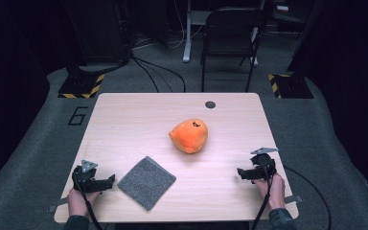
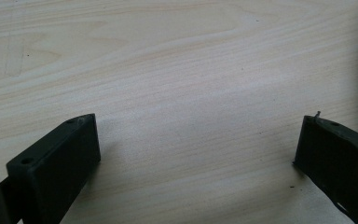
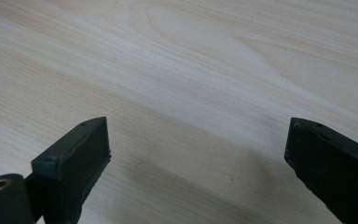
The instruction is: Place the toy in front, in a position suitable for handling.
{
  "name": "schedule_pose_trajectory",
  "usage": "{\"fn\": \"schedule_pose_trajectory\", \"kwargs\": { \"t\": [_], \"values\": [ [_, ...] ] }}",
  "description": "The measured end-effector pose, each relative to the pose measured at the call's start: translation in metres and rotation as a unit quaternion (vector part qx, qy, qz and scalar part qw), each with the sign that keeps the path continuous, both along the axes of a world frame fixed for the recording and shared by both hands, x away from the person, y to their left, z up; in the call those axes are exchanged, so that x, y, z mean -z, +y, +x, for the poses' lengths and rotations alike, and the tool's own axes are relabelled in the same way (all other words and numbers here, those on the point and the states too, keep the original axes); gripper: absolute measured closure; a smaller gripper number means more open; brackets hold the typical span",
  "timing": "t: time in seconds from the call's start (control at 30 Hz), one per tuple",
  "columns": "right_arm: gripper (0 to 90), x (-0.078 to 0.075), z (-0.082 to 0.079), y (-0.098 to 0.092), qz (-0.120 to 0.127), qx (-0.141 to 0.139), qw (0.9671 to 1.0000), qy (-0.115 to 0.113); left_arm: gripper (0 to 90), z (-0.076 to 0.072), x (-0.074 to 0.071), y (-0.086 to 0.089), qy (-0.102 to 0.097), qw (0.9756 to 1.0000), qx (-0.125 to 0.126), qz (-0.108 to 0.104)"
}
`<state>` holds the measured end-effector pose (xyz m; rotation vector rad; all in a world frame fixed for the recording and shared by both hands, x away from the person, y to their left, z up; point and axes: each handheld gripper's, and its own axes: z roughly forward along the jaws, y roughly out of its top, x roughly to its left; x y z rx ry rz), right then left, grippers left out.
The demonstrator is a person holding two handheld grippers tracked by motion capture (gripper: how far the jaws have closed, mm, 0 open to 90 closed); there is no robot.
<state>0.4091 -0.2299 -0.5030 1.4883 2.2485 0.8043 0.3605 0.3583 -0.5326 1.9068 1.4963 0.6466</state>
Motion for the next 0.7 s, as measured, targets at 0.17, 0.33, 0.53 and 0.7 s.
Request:
{"fn": "schedule_pose_trajectory", "kwargs": {
  "t": [0.17, 0.33, 0.53, 0.7],
  "values": [
    [6.2, 0.0, 0.0, 0.0, 0.001, 0.0, 1.0, 0.0, 0.0, 0.0, -0.002, 0.001, 0.009, 0.9999, 0.003, 0.004],
    [6.4, -0.002, -0.001, -0.001, -0.002, 0.001, 1.0, -0.001, 0.1, -0.002, -0.015, 0.001, -0.006, 1.0, 0.0, 0.0],
    [6.3, -0.002, 0.0, 0.0, 0.008, -0.001, 1.0, 0.002, 0.1, -0.006, -0.03, -0.012, -0.014, 0.9994, 0.03, -0.012],
    [6.5, -0.003, -0.001, 0.001, 0.007, -0.007, 0.9999, -0.002, 0.0, -0.012, -0.037, -0.029, -0.01, 0.9978, 0.062, -0.022]
  ]
}}
